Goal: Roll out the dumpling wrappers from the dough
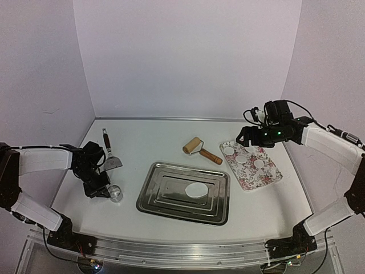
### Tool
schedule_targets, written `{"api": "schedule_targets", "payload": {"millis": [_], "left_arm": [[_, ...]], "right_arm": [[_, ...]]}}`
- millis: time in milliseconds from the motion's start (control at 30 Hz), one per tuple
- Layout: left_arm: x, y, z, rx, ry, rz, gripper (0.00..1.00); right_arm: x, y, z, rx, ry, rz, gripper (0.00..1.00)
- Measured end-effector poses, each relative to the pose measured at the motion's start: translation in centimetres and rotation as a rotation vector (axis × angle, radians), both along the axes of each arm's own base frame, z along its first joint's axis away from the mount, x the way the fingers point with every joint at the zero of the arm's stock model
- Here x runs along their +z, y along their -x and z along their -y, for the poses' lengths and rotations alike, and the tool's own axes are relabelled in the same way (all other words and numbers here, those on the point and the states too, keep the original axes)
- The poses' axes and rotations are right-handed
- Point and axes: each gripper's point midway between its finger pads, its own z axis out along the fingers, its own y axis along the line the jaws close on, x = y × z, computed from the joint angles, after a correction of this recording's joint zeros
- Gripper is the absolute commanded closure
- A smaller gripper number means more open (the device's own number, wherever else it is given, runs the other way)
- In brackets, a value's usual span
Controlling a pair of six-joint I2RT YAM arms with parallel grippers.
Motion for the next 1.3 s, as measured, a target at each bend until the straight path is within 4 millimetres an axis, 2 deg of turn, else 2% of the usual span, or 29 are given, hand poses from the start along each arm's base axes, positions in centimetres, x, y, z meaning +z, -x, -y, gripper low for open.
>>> {"api": "schedule_targets", "payload": {"millis": [133, 233, 367, 467, 533, 733, 933, 1133, 1300], "left_arm": [[1.0, -0.7, 0.0, -0.023, -0.022, 0.05, 1.0], [2.9, -1.0, 0.7, -0.053, -0.037, 0.093, 1.0], [6.7, -2.3, 4.5, -0.128, -0.022, 0.176, 1.0], [8.3, -3.2, 8.8, -0.205, -0.011, 0.193, 1.0], [8.2, -3.7, 11.7, -0.255, -0.013, 0.183, 1.0], [6.3, -4.6, 20.5, -0.414, -0.017, 0.143, 1.0], [5.8, -4.7, 27.5, -0.55, 0.054, 0.149, 1.0], [4.7, -4.2, 30.8, -0.636, 0.105, 0.125, 1.0], [3.8, -4.3, 31.8, -0.674, 0.105, 0.114, 1.0]], "right_arm": [[0.0, 0.6, -0.4, -0.001, -0.04, -0.033, 0.12], [0.0, 1.2, -1.0, 0.003, -0.092, -0.07, 0.17], [0.1, 2.2, -1.9, 0.016, -0.159, -0.123, 0.25], [-0.1, 2.9, -2.4, 0.023, -0.186, -0.167, 0.28], [-0.3, 3.3, -2.6, 0.02, -0.196, -0.188, 0.29], [-1.2, 4.3, -3.8, 0.003, -0.202, -0.247, 0.3], [-3.3, 5.6, -5.8, -0.032, -0.184, -0.333, 0.3], [-3.6, 5.7, -5.8, -0.108, -0.187, -0.353, 0.3], [-3.8, 5.6, -5.2, -0.161, -0.185, -0.356, 0.3]]}}
